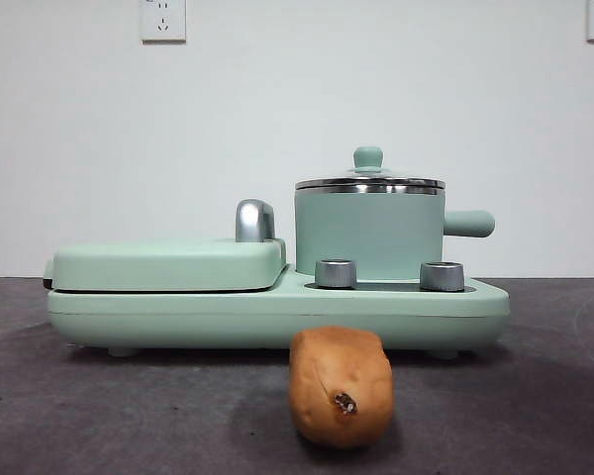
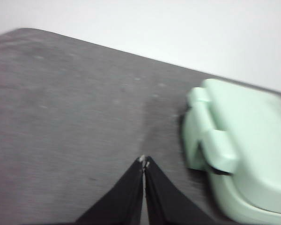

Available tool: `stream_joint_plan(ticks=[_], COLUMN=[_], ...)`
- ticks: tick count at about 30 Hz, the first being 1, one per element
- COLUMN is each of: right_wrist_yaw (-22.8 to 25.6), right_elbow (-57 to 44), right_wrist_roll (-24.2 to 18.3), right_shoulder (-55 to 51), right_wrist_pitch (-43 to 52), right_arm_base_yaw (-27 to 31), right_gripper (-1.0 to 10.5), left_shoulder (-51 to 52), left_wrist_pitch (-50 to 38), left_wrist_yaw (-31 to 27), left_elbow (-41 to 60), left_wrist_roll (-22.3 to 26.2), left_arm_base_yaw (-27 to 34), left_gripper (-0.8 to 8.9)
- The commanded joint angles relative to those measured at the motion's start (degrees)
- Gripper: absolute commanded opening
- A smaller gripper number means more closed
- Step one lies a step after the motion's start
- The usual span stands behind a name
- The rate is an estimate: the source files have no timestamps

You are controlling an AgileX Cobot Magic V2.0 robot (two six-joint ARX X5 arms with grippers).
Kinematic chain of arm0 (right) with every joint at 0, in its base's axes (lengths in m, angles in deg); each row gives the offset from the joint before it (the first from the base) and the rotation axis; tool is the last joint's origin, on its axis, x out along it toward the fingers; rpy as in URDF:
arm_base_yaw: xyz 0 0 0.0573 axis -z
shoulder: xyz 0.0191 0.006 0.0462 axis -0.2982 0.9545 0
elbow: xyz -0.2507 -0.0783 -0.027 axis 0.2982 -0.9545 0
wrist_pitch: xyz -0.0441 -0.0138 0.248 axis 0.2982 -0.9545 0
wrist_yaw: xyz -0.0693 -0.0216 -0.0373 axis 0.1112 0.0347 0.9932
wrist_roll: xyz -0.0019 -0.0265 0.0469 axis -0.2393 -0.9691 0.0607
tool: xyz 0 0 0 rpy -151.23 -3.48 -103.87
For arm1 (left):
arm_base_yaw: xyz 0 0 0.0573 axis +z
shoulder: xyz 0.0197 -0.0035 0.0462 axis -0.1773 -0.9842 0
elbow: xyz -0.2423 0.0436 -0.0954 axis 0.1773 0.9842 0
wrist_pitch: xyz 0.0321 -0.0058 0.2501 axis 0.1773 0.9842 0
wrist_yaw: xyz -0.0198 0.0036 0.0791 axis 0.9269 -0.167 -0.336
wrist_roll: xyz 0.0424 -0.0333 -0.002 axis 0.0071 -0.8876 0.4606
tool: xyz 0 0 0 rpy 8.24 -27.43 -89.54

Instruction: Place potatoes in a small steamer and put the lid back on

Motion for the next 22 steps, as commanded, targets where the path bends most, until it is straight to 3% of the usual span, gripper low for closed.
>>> stream_joint_plan(ticks=[1, 9, 16, 22], right_wrist_yaw=[-0.44, -4.48, -10.97, -20.76], right_elbow=[3.52, 16.11, 30.49, 41.35], right_wrist_roll=[5.25, 10.45, 9.92, 7.30], right_shoulder=[0.15, 5.38, 14.56, 23.23], right_wrist_pitch=[-2.16, -10.56, -19.80, -25.38], right_arm_base_yaw=[-0.04, -0.04, -0.04, -0.04], right_gripper=[0.1, 0.1, 0.1, 0.1], left_shoulder=[-0.37, -6.12, -15.74, -24.90], left_wrist_pitch=[-0.55, 2.99, 10.32, 13.03], left_wrist_yaw=[5.31, 10.97, 18.51, 24.59], left_elbow=[-2.71, -12.76, -24.65, -34.16], left_wrist_roll=[-4.70, -8.94, -9.44, -8.55], left_arm_base_yaw=[-0.85, -4.02, -6.75, -8.79], left_gripper=[0.08, 0.08, 0.08, 0.08])
